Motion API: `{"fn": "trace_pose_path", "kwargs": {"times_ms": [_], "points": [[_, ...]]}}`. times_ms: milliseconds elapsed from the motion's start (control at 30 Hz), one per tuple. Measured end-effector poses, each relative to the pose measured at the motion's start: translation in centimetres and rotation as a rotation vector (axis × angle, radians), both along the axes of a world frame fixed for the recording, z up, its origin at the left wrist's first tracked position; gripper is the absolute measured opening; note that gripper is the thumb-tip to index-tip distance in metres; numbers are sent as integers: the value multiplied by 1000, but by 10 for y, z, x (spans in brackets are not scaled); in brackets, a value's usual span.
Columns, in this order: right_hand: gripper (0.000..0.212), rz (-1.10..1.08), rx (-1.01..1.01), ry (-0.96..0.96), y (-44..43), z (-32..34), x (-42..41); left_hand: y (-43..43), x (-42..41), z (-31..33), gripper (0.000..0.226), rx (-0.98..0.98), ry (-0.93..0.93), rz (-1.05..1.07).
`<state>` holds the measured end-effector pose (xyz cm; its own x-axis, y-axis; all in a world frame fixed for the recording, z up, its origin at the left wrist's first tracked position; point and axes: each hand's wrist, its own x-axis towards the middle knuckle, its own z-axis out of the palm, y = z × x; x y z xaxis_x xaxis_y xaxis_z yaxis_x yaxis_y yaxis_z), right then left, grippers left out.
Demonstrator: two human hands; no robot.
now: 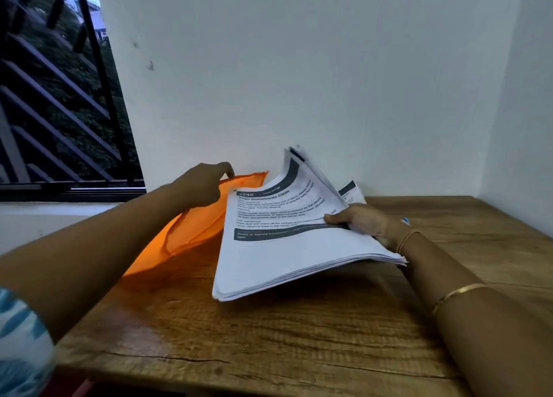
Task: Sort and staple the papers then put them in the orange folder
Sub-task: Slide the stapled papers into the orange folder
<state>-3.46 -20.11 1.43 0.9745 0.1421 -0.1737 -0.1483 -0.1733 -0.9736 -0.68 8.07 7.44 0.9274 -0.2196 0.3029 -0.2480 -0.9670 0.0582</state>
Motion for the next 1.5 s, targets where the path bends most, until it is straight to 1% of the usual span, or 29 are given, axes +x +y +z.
{"fn": "trace_pose_path", "kwargs": {"times_ms": [67,167,200,300,333,367,433,467,533,600,667,700,767,833,900,933,1000,1033,1067,1133,1233,1300,1333,1367,1467,1500], "points": [[29,18,-110,-30,7,0,0,-1,-3,2,41,50,-20,-47],[16,55,-322,-61,14,4,-4,-4,-8,2,38,224,-81,-38],[16,63,-392,-75,15,5,-5,-5,-8,1,37,294,-95,-18],[32,65,-538,-113,17,7,-8,-3,-3,1,34,499,-112,27],[33,61,-553,-113,18,7,-8,-1,-3,2,36,572,-114,46],[33,58,-556,-113,18,7,-7,0,-3,3,44,633,-115,61],[31,55,-551,-107,19,8,-7,1,-7,4,63,692,-104,81],[31,62,-552,-106,19,8,-6,1,-10,4,65,700,-104,82],[31,49,-518,-98,19,8,-6,-3,-16,5,63,656,-131,61],[29,4,-450,-93,16,8,-6,-3,-17,3,67,585,-183,45],[15,-45,-338,-73,14,9,-7,0,-14,0,74,491,-213,57],[9,-68,-236,-47,13,8,-7,1,-14,0,73,434,-200,58],[7,-167,-13,30,11,7,-6,1,-13,0,59,364,-155,45],[8,-227,97,45,14,7,-8,-1,-13,-1,41,306,-123,21],[9,-245,113,28,21,9,-16,-3,-14,-2,34,229,-109,-10],[10,-265,90,9,24,8,-16,-3,-14,-3,33,202,-109,-22],[18,-306,-41,-39,29,7,-16,-5,-14,-4,32,155,-104,-24],[18,-302,-85,-65,32,6,-16,-6,-15,-5,31,130,-99,-16],[14,-306,-84,-65,34,6,-17,-7,-16,-5,31,106,-96,-9],[11,-304,-9,-26,35,7,-20,-9,-17,-7,29,68,-96,-10],[14,-354,244,18,33,7,-19,-13,-20,-11,27,54,-102,-43],[15,-380,326,25,32,6,-17,-15,-23,-16,27,53,-117,-53],[16,-389,316,11,34,6,-18,-17,-24,-20,27,49,-123,-54],[17,-395,255,-25,37,5,-18,-19,-25,-22,26,42,-130,-55],[16,-368,-65,-177,53,-1,-20,-25,-27,-26,24,0,-158,-58],[21,-359,-119,-224,60,-4,-22,-28,-28,-26,24,-28,-166,-55]]}}
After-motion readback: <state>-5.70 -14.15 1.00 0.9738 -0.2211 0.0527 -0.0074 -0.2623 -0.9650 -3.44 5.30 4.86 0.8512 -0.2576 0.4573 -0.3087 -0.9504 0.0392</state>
